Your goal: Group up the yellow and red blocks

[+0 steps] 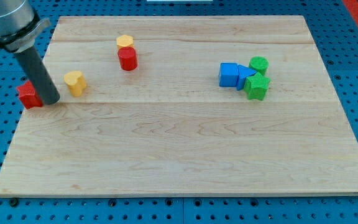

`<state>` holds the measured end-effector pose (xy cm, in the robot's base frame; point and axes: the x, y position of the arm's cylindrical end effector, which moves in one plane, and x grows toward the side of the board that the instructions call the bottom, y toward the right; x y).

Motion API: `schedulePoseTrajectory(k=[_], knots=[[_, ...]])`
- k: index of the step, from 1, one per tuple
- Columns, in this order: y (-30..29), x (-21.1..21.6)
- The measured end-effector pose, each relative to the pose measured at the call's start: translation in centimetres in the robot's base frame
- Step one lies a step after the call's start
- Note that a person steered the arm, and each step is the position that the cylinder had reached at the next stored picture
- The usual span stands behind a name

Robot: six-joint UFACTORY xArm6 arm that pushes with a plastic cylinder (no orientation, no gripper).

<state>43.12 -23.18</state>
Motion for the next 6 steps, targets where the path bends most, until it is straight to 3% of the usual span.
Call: schedulePoseTrajectory(k=[2, 3, 4, 6], knots=[[8.8, -2.9], [9.4, -3.9], [6.8, -2.1], [6.8, -7.0]])
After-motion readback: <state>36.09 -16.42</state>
